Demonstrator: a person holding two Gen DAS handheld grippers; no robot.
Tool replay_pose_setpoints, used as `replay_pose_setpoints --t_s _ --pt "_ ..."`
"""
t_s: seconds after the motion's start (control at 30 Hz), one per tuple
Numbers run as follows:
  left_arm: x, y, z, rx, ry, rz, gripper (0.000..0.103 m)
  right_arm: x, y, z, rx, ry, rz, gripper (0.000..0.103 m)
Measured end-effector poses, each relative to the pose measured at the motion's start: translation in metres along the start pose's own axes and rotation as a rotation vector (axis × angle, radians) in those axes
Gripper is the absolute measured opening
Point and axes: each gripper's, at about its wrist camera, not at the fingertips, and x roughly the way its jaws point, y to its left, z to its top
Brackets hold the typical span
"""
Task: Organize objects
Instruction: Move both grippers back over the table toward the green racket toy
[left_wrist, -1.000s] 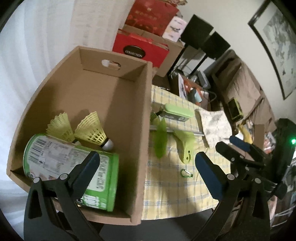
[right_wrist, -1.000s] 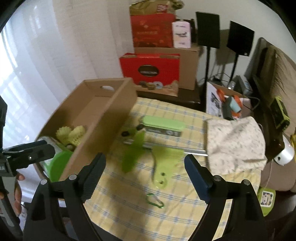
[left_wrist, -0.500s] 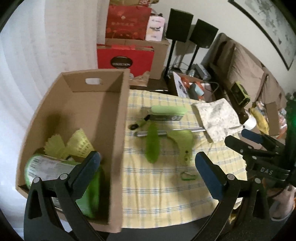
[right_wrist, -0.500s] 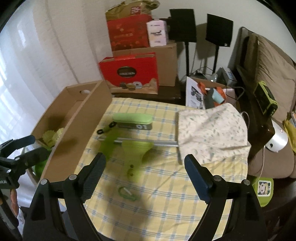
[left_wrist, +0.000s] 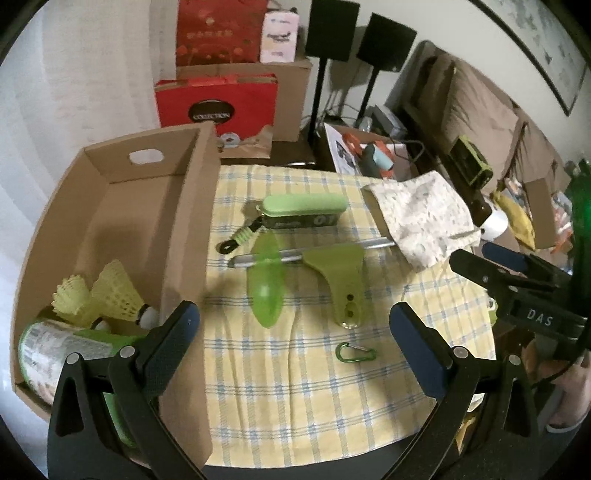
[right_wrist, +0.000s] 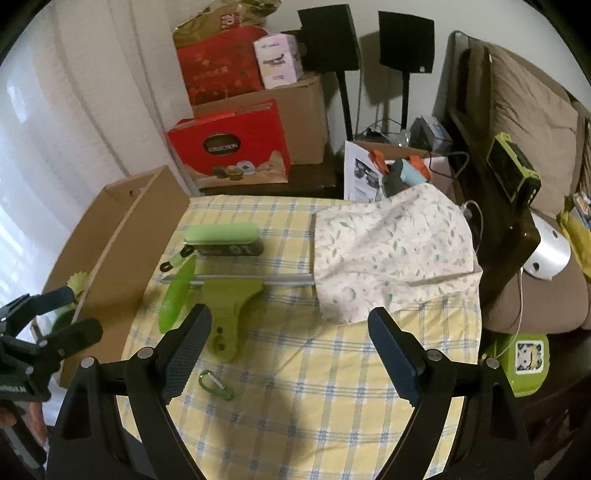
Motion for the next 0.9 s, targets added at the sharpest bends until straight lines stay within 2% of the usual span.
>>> replay_pose_setpoints --t_s 0.2,0.27,0.37,0.43,0.5,0.67,0.9 --pt "0.019 -0.014 0.0 0.028 0.027 -0.011 0.102 0.018 -0.011 -0.004 0.042 0.041 0.045 0.076" --pt "0.026 -0.019 -0.001 0.041 0.034 -0.009 0.101 0.024 -0.013 -0.005 0.052 0.055 0.057 0.066" --pt "0.038 -0.024 -0.005 0.045 0.052 -0.01 0.092 0.034 -0.015 -0.008 0.069 0.078 0.092 0.048" --pt "0.045 -0.025 -0.007 0.04 0.065 -0.011 0.085 0.041 -0.014 -0.008 0.08 0.093 0.122 0.042" --pt "0.052 -0.025 -0.008 0.035 0.077 -0.018 0.077 0.046 -0.014 -0.009 0.092 0.103 0.15 0.041" --pt "0.072 -0.023 -0.012 0.003 0.104 -0.043 0.067 0.064 -0.009 -0.009 0.123 0.133 0.203 0.042" --pt "0.096 -0.024 -0.014 -0.028 0.144 -0.087 0.065 0.086 -0.004 -0.008 0.146 0.161 0.248 0.042"
